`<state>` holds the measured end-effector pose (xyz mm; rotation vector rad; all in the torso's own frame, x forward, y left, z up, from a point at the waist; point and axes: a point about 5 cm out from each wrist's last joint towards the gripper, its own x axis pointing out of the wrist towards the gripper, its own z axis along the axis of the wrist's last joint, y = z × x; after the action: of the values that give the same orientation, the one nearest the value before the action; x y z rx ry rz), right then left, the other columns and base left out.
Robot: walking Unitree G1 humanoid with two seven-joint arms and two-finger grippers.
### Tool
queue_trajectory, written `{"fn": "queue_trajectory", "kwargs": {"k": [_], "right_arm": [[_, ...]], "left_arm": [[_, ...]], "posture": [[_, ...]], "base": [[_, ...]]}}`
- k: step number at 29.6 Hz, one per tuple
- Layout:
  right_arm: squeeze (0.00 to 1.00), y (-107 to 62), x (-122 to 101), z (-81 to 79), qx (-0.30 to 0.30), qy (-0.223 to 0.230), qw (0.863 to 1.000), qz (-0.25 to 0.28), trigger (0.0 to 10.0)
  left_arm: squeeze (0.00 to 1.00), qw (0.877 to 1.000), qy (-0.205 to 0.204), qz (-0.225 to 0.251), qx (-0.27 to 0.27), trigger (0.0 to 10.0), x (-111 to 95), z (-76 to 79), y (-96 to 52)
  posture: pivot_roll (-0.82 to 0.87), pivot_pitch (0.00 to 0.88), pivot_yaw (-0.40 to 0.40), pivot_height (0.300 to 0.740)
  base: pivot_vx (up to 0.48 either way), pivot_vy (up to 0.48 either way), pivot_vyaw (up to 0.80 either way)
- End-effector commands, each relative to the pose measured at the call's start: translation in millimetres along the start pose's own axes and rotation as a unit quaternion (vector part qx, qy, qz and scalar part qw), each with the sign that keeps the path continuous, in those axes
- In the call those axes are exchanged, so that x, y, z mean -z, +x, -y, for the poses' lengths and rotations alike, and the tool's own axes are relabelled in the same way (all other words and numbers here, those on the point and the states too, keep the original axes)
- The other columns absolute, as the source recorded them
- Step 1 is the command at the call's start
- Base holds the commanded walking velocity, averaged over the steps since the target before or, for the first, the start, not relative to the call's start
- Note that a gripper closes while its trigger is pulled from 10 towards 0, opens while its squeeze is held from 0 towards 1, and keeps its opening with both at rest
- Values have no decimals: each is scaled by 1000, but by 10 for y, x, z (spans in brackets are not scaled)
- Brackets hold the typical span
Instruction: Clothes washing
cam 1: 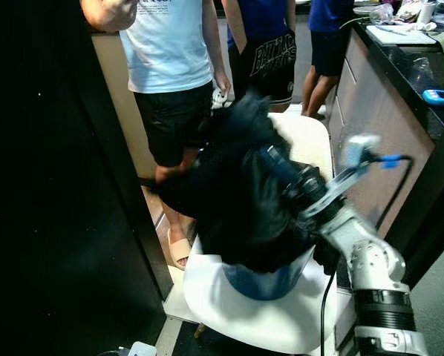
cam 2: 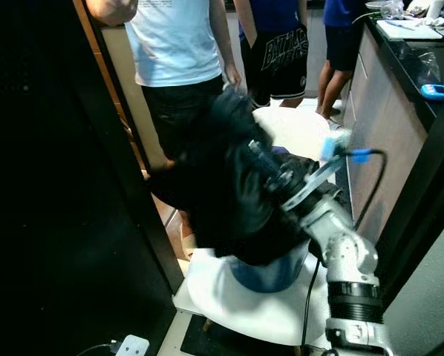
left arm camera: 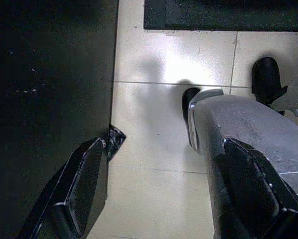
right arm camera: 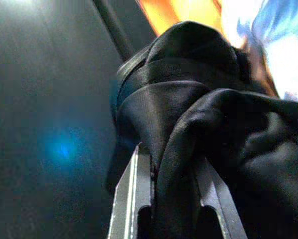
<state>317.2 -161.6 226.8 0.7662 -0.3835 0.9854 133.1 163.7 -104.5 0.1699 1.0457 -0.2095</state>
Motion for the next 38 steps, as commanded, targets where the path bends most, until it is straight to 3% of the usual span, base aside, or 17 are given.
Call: {"fn": "queue_trajectory", "kwargs": {"k": [1,5,13,21,29,38], "right_arm": [[0,74,-186,-106,-40,1,998,51,0],[0,83,-266,-158,-60,0,996,68,0],[0,109,-243,-110,-27,0,998,59,0],[0,115,-250,-115,-23,8,998,59,0],[0,199,-257,-82,11,-31,999,37,0],[0,305,-352,-108,16,-48,998,47,0]], "left_arm": [[0,1000,-2,-31,-2,10000,143,-51,-32],[0,999,1,-34,-2,10000,147,-60,-33],[0,999,6,-36,-3,10000,153,-74,-36],[0,999,8,-37,-3,10000,167,-82,-41],[0,999,10,-36,-5,10000,175,-90,-45],[0,999,10,-34,-5,10000,171,-89,-45]], "posture": [[-6,0,54,740],[-4,0,58,740],[-2,0,60,740],[-1,0,63,740],[-1,0,63,740],[3,0,60,740]], "base": [[0,0,0],[-78,0,0],[-316,0,0],[-313,0,-791],[-38,0,-800],[0,0,-800]]}}
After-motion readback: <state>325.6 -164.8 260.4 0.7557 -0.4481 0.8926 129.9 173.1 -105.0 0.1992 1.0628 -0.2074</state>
